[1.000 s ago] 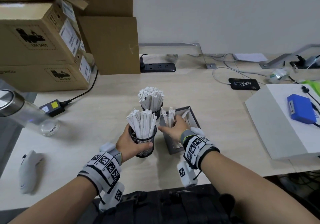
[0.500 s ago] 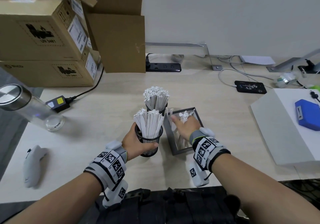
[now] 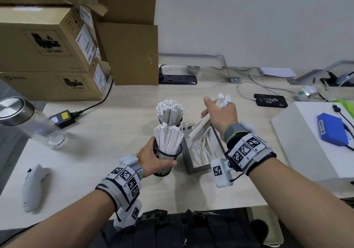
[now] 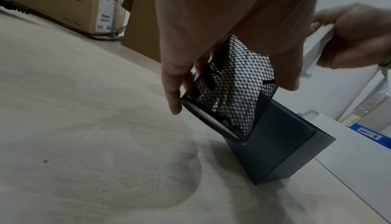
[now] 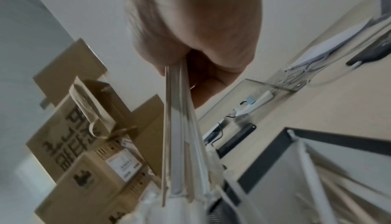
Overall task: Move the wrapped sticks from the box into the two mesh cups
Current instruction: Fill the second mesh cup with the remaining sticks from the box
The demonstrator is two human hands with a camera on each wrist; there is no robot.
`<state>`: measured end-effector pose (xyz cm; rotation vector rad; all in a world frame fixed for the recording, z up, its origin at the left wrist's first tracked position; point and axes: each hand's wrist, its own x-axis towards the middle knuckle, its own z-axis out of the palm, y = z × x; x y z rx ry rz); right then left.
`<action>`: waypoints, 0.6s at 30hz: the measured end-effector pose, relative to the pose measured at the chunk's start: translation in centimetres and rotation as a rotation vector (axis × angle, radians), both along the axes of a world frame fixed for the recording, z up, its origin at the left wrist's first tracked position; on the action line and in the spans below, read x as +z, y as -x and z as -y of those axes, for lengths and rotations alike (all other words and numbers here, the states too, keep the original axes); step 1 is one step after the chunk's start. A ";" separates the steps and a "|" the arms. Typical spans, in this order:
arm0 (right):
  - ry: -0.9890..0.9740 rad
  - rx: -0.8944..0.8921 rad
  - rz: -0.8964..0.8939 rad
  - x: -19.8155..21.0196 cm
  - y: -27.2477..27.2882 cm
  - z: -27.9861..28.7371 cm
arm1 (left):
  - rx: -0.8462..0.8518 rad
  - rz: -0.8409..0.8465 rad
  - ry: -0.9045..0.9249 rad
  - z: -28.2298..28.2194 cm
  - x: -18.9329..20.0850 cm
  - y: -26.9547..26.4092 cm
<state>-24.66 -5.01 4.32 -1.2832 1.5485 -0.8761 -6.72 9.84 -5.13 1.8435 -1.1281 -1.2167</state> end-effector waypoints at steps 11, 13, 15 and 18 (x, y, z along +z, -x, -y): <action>-0.039 0.171 -0.056 0.2 -3.8 -4.9 | -0.034 -0.066 0.083 0.5 1.3 1.3; -0.076 0.275 -0.110 -0.8 -4.2 -6.0 | -0.017 -0.087 0.097 0.6 1.5 1.3; 0.006 0.397 -0.118 -1.4 -4.4 -6.9 | 0.001 -0.081 0.091 0.6 1.4 1.2; 0.298 0.382 -0.179 -1.5 -4.3 -6.8 | 0.014 -0.033 0.099 0.3 1.3 0.7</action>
